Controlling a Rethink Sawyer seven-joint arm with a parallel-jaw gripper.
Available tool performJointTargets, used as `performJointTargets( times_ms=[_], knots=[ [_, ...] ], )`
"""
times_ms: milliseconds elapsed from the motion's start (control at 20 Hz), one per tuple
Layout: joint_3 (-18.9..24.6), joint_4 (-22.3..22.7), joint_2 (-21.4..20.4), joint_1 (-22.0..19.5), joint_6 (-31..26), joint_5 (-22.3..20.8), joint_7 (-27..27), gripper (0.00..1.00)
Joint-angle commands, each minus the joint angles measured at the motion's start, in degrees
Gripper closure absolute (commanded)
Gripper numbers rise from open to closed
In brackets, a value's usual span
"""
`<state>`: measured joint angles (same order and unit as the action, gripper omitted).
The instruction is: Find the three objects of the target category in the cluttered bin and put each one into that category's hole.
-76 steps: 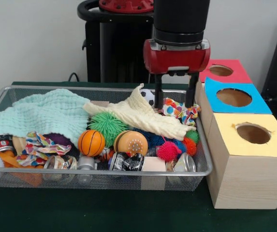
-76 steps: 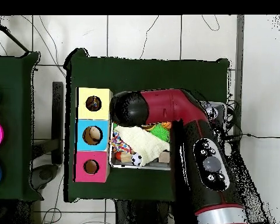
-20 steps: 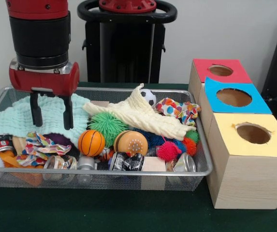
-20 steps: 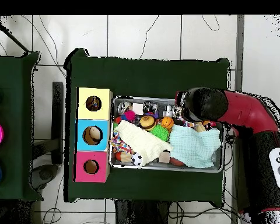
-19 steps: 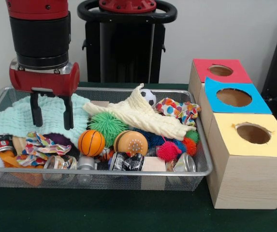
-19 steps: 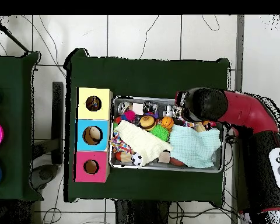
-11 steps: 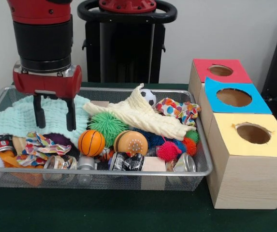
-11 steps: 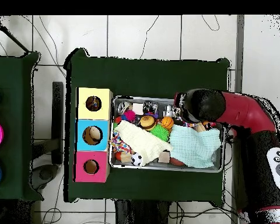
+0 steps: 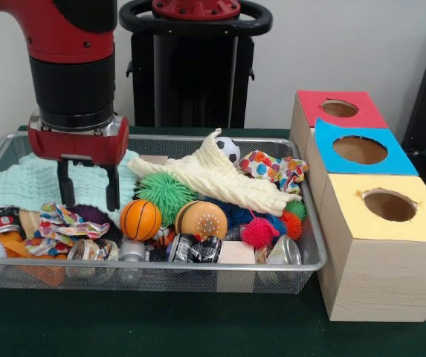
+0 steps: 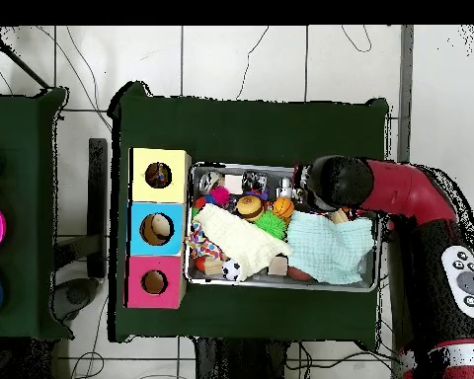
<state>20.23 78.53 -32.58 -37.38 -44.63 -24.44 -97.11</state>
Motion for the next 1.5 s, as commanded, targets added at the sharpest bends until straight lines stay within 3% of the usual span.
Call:
performJointTargets(
  times_ms=[50, 450, 650, 1100, 1350, 1500],
  knots=[
    [4.30, 1.38, 2.96, -0.65, 0.08, -3.01, 10.56, 0.00],
    [4.08, -1.60, 4.40, -1.08, -1.70, -3.47, 11.08, 0.00],
    [1.64, -0.16, 1.74, -0.49, -1.44, -3.90, 7.76, 0.00],
    [-0.18, -0.32, 0.15, 0.25, -2.77, -4.16, 5.66, 0.00],
    [-1.94, 0.92, -3.87, 1.30, -4.16, -3.78, 3.66, 0.00],
    [-2.41, 1.63, -4.16, 1.40, -3.52, -3.70, 2.88, 0.00]
  ],
)
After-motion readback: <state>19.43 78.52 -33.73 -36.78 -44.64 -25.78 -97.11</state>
